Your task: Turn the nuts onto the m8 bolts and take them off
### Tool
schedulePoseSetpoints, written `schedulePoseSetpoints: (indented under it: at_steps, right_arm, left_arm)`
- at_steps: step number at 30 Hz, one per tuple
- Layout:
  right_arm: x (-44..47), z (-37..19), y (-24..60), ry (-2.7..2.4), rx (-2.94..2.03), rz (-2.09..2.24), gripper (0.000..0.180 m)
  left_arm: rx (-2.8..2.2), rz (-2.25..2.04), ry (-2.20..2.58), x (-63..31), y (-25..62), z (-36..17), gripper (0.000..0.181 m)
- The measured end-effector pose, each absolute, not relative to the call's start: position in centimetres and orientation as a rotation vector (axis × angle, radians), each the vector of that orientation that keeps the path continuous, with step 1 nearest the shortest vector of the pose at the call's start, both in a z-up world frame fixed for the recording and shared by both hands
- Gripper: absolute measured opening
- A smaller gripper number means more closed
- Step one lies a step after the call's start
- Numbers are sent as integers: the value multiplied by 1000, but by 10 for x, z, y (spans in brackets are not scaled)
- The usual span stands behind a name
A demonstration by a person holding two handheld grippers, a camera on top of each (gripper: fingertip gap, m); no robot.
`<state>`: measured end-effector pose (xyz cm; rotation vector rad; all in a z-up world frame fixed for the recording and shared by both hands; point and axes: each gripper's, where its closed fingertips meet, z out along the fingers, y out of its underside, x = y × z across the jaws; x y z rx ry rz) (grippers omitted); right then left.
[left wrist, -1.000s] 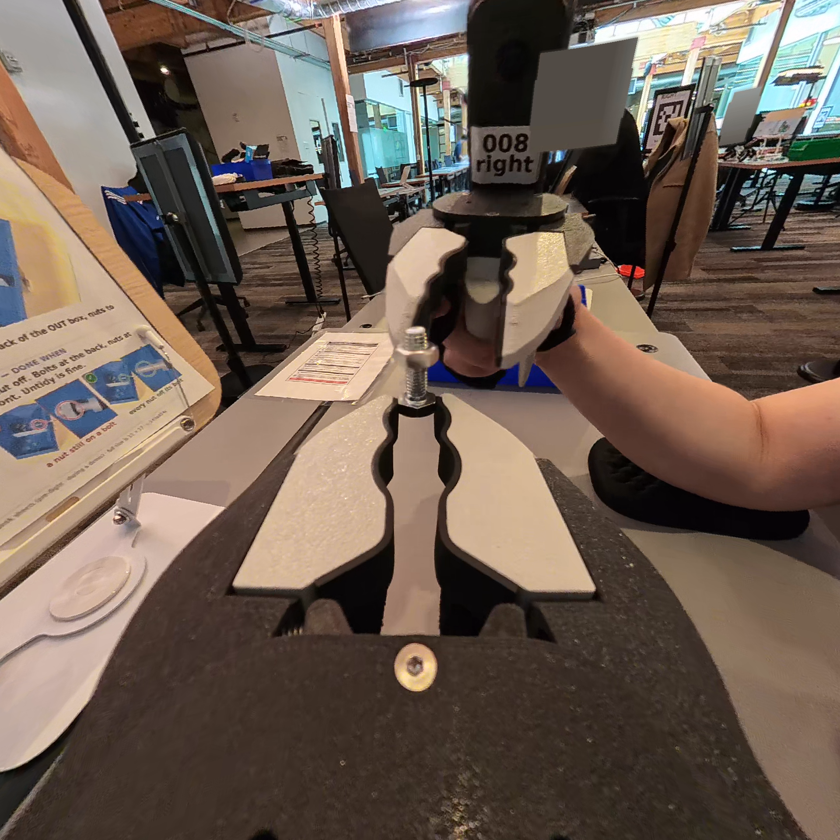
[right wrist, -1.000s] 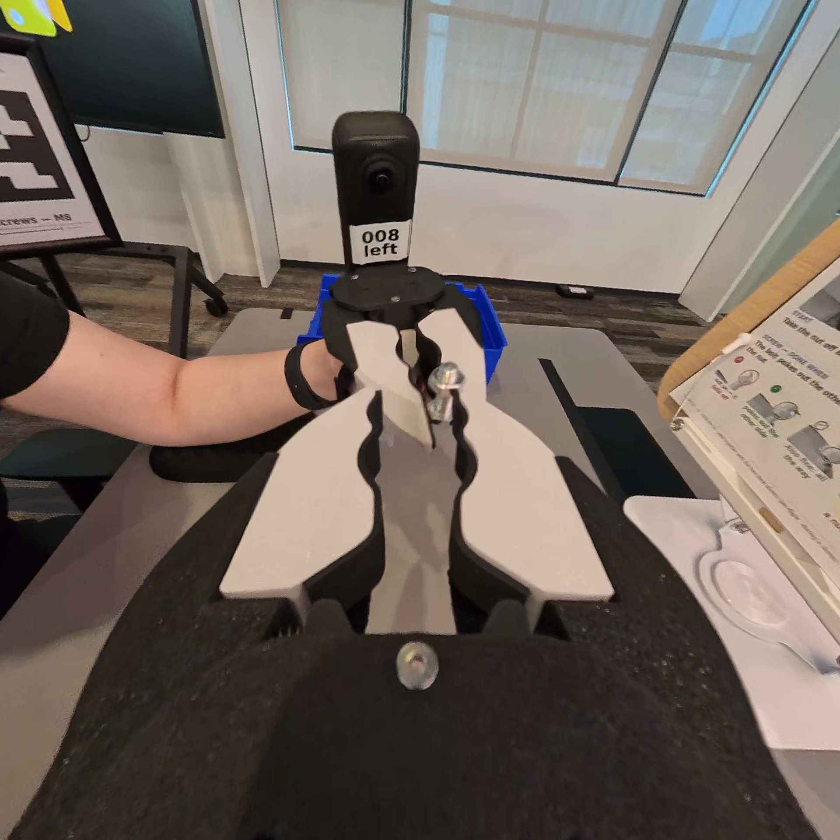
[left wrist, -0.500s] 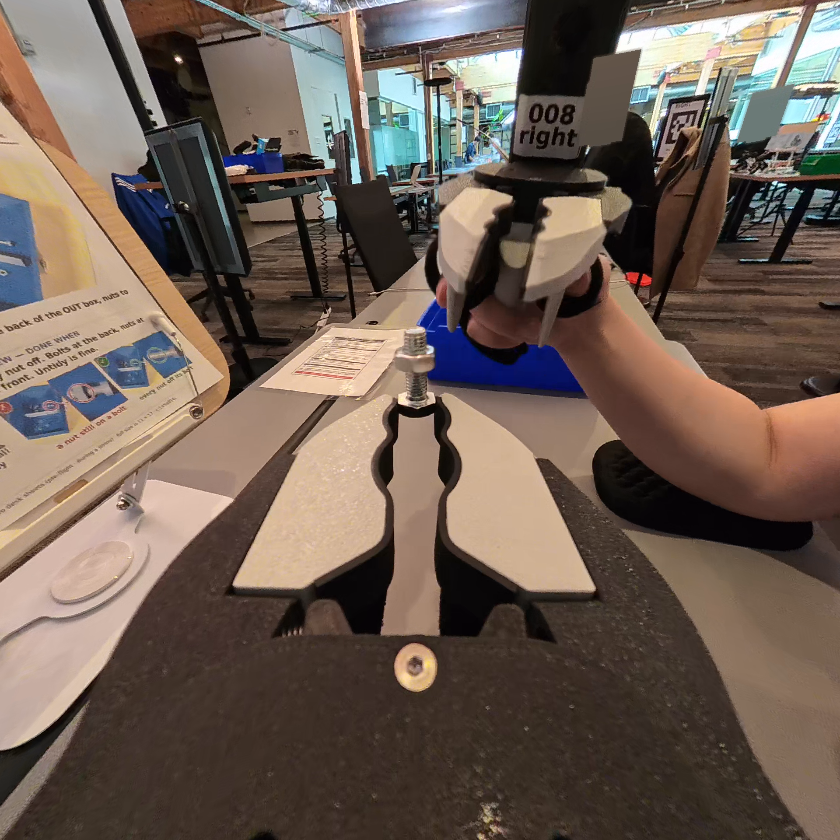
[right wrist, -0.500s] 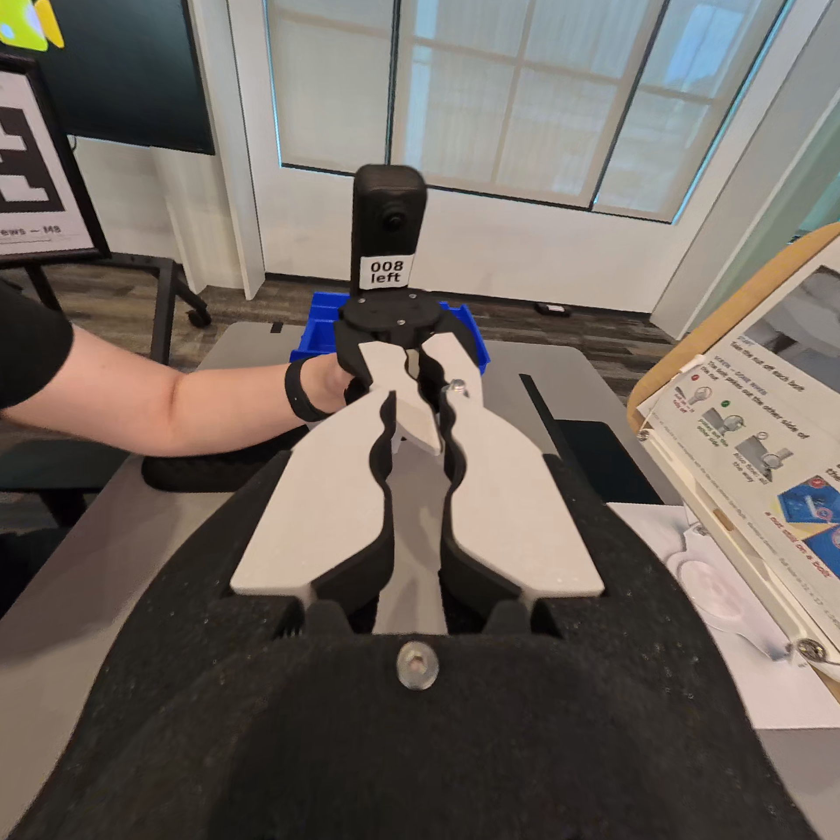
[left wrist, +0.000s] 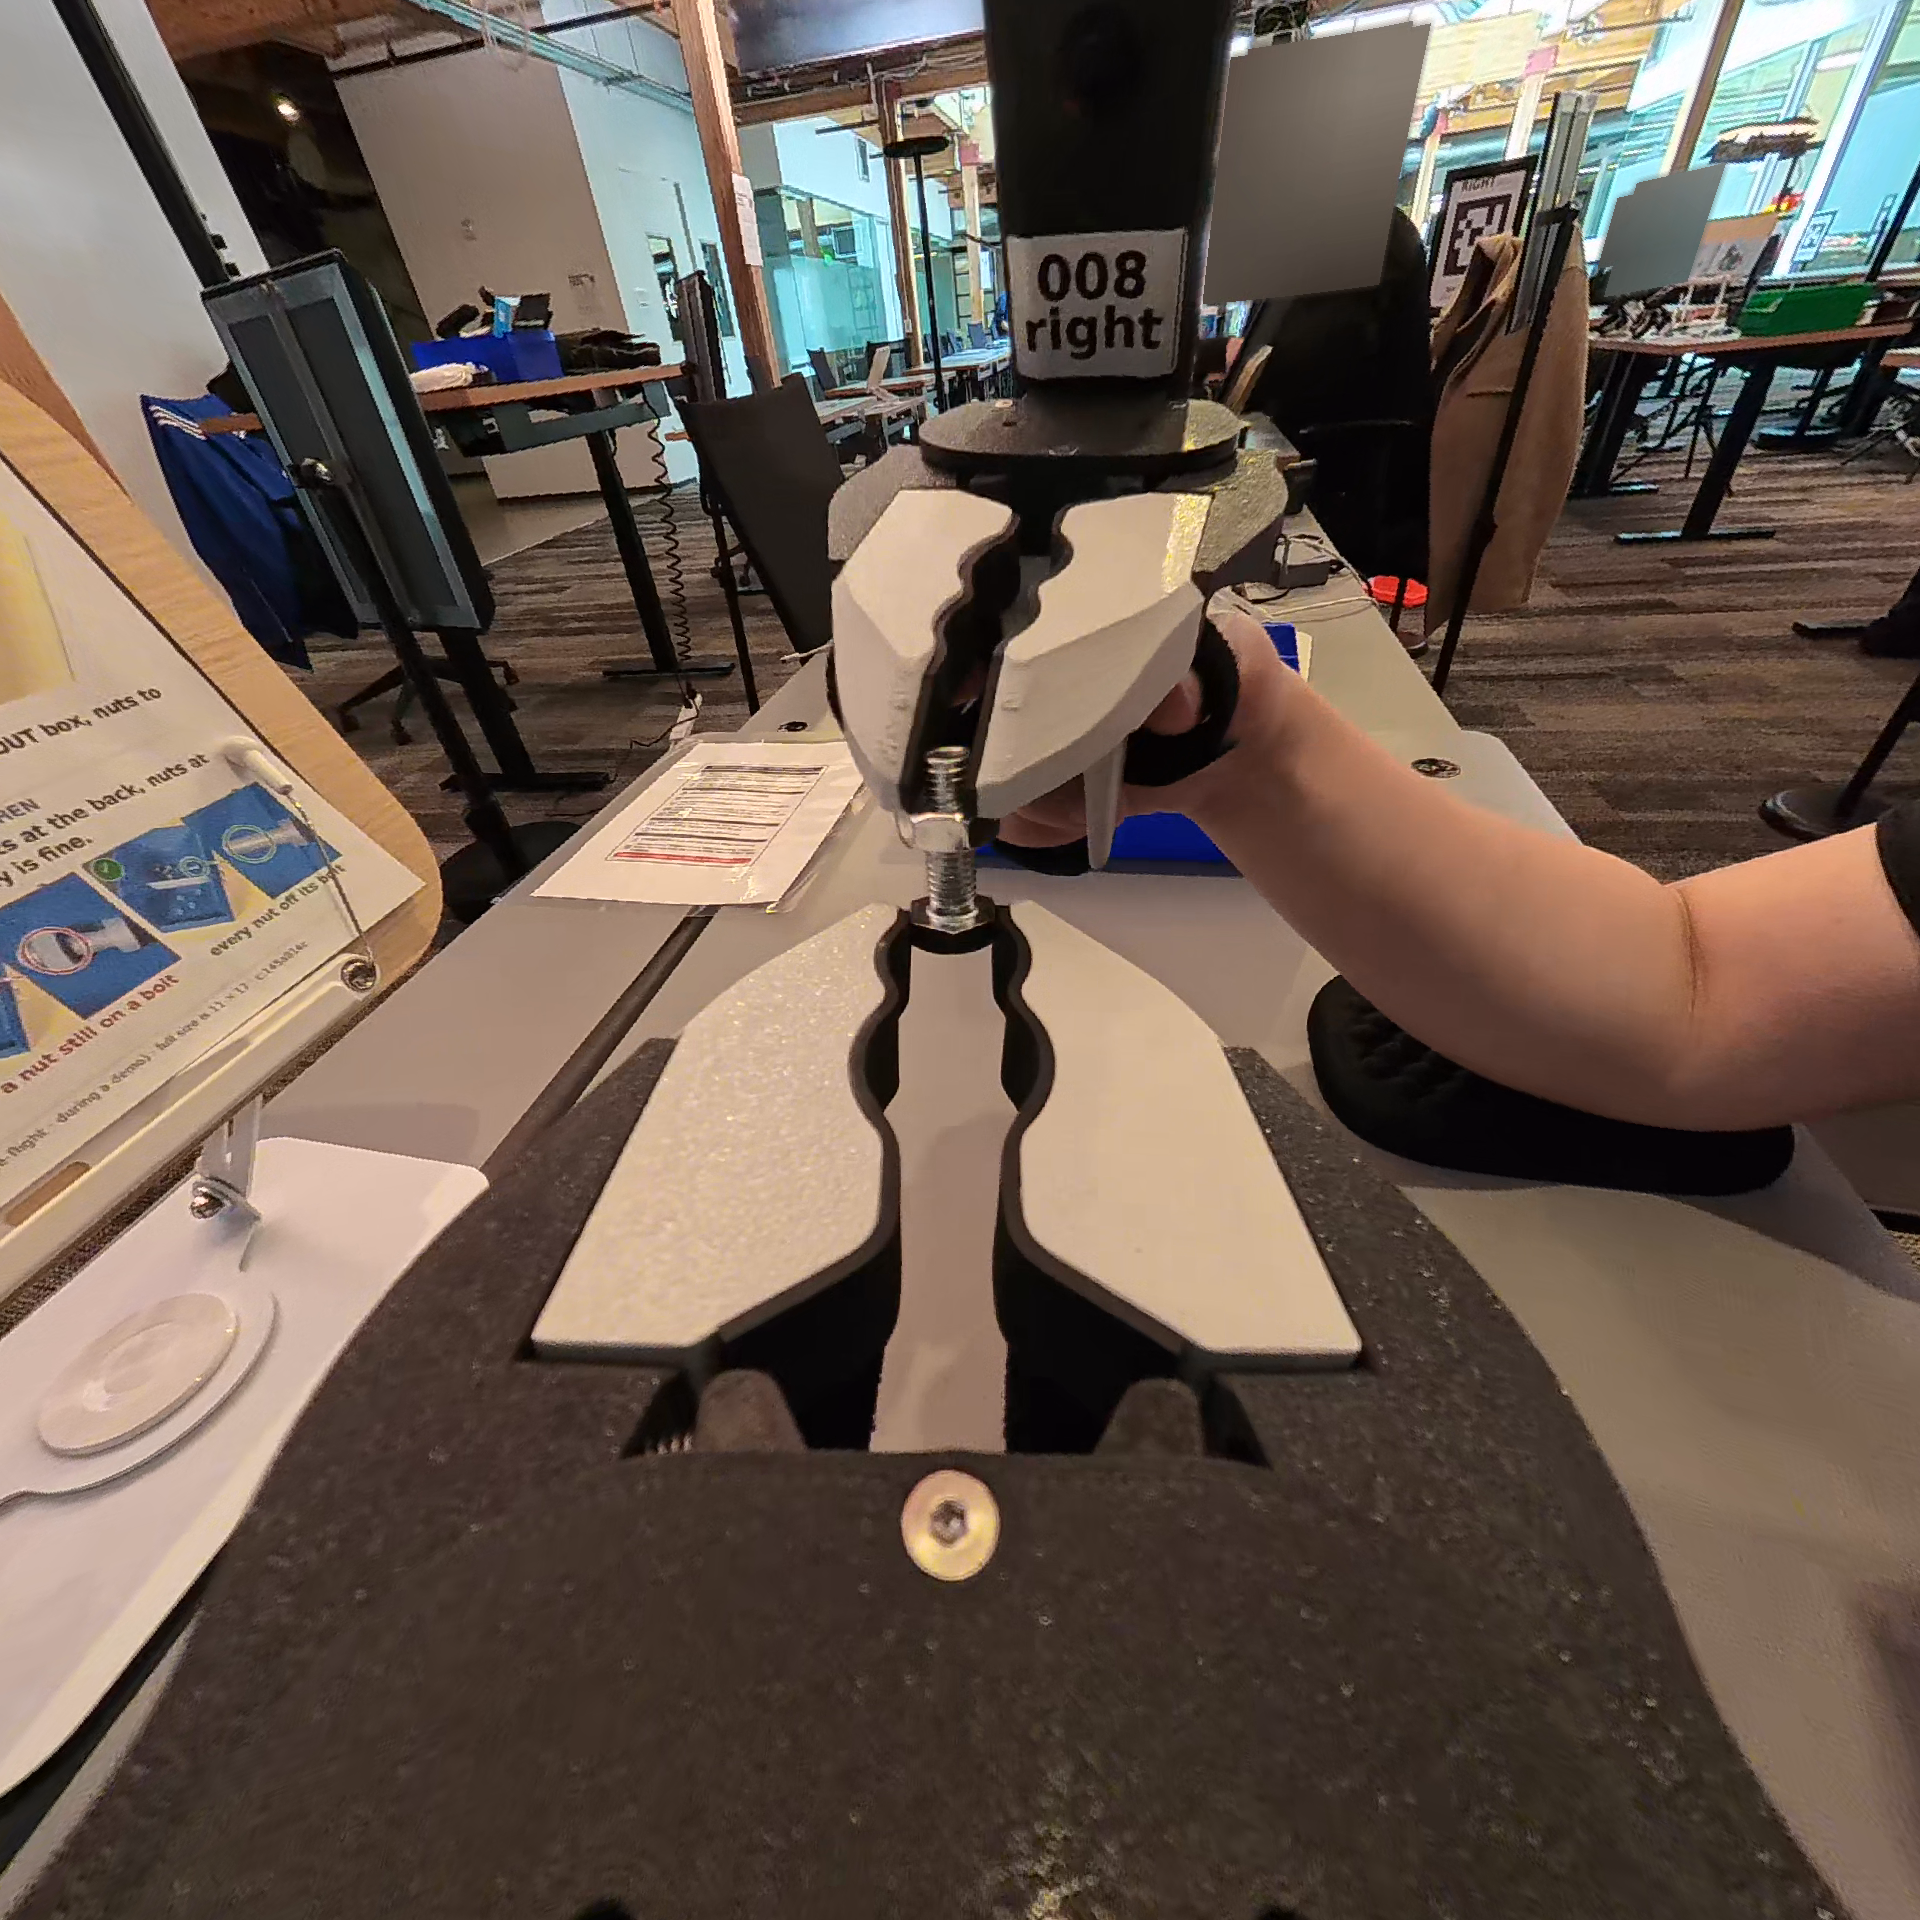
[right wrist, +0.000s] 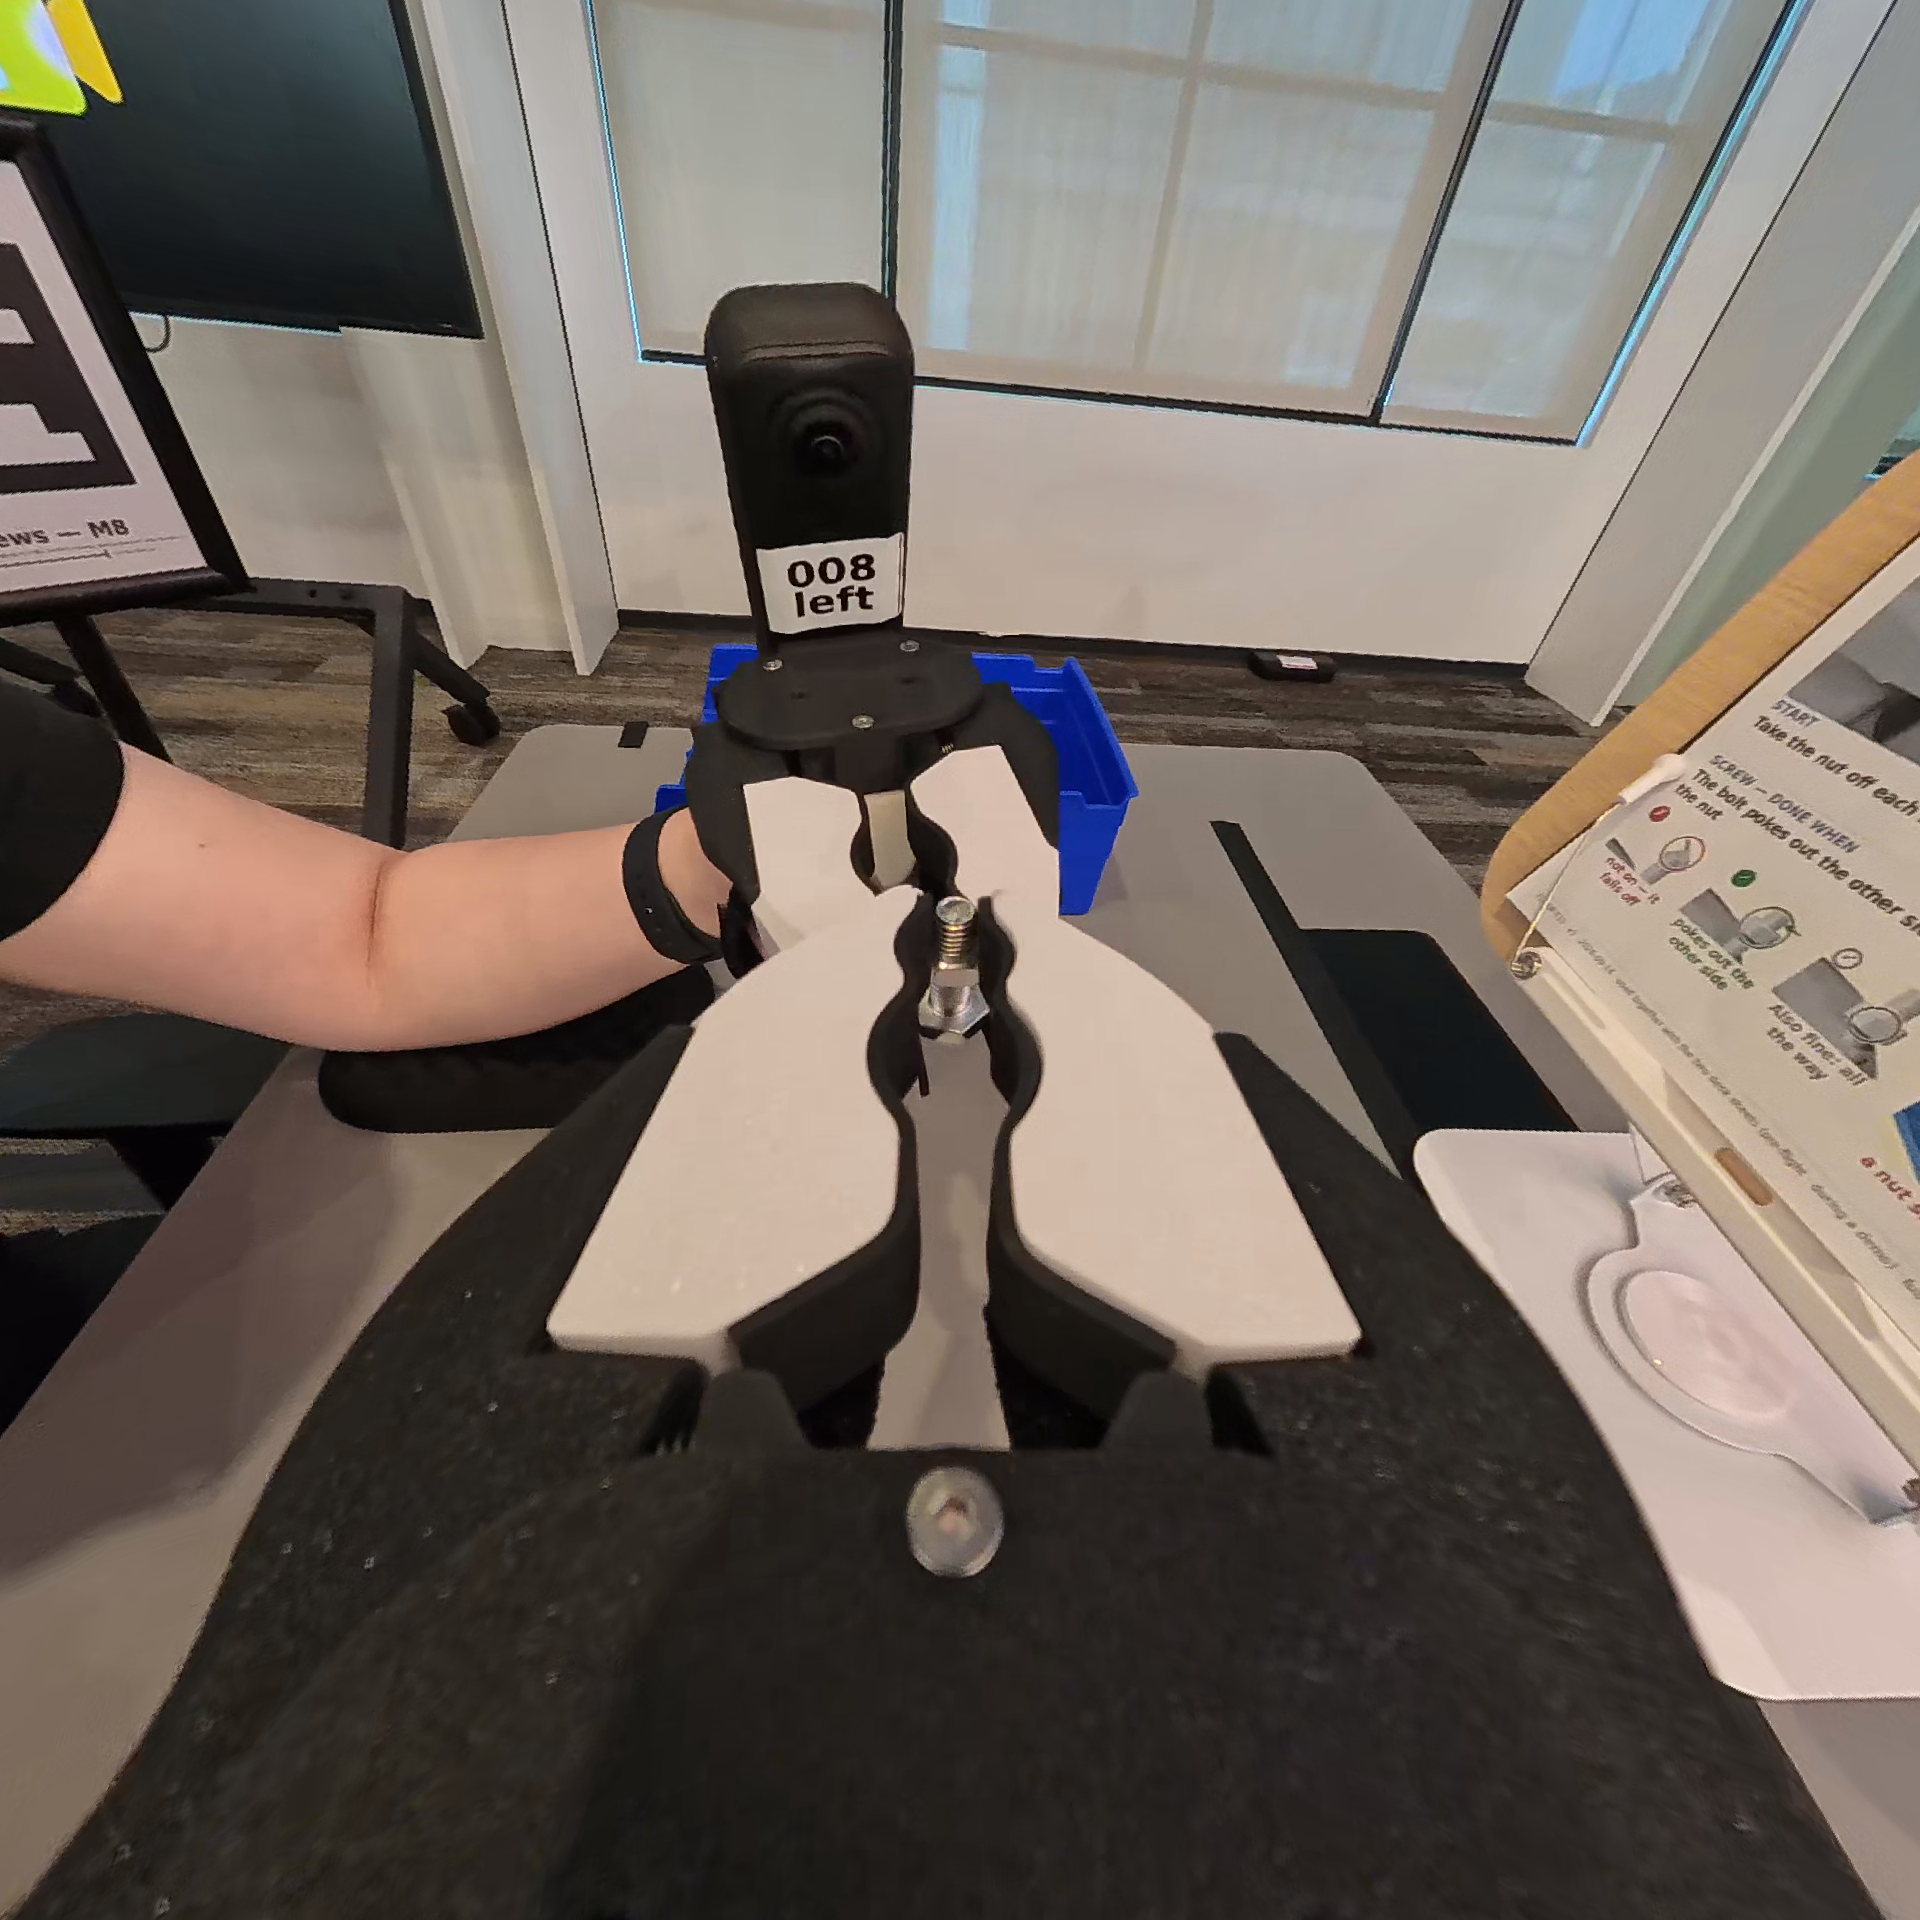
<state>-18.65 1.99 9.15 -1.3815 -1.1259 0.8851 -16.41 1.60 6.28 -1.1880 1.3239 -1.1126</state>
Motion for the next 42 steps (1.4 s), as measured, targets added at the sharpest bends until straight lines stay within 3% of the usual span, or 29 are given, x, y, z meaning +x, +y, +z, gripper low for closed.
schedulePoseSetpoints:
  at_steps: [5,9,28,36,42]
  right_arm:
    - [-187,94,19,-1111,-1360,917,7]
    - [-186,99,21,-1082,-1325,946,27]
    - [-197,95,19,-1076,-1234,1092,7]
    - [-197,94,22,-1064,-1227,1098,7]
    - [-179,97,30,-999,-1253,1124,7]
  left_arm:
    - [-1178,-1121,1312,-165,16,66,15]
    - [-1173,-1149,1270,-168,18,72,15]
    - [-1133,-1196,1236,-173,15,83,15]
    - [-1143,-1144,1234,-173,19,81,15]
    - [-1214,-1108,1226,-170,29,70,27]
